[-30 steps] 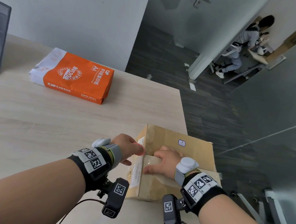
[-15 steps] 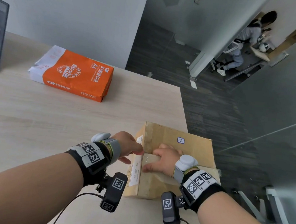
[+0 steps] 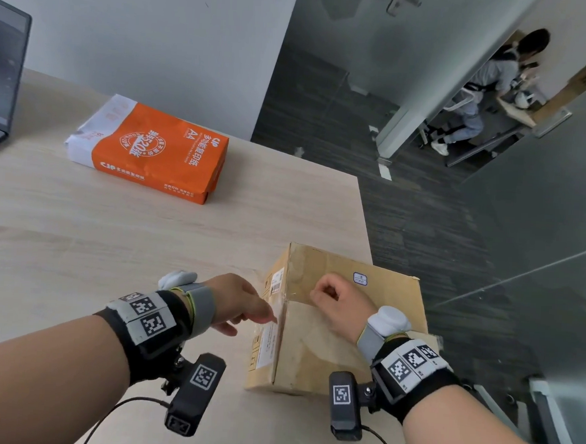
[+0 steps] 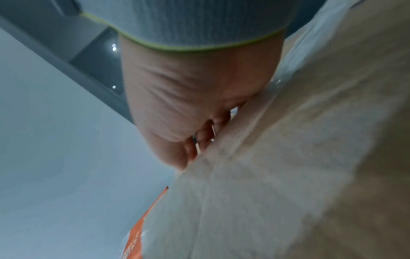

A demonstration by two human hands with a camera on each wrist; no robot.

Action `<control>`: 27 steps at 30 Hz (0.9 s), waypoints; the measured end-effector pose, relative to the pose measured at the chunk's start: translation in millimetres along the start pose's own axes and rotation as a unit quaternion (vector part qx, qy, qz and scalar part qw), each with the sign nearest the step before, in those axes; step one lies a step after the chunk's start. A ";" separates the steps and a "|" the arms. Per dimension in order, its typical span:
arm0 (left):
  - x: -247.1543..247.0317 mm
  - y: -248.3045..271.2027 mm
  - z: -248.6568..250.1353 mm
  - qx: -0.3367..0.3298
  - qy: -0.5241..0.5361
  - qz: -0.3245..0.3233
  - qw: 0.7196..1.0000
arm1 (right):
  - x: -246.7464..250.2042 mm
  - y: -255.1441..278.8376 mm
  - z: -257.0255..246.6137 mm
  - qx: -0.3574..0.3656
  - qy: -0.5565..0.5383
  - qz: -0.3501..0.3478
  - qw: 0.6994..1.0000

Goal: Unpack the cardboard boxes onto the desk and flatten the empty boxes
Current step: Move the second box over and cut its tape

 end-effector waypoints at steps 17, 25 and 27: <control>6.5 -13.2 -15.2 0.051 0.192 0.112 0.974 | -13.8 -20.0 -40.5 0.137 0.398 -0.202 0.884; -2.5 -13.4 -15.2 0.047 0.218 0.106 0.969 | -5.8 -14.1 -58.8 0.198 0.390 -0.200 0.877; -4.8 -13.5 -13.4 0.044 0.219 0.104 0.969 | -9.0 -11.8 -58.5 0.198 0.386 -0.198 0.879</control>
Point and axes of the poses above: each hand's wrist, its own y-axis away from the middle knuckle, its own x-axis out of the back of the hand, z = x × y, the point moved 7 cm from there along -y, towards the middle knuckle, and after that the axes turned 11 degrees about z, right-handed, at the moved point
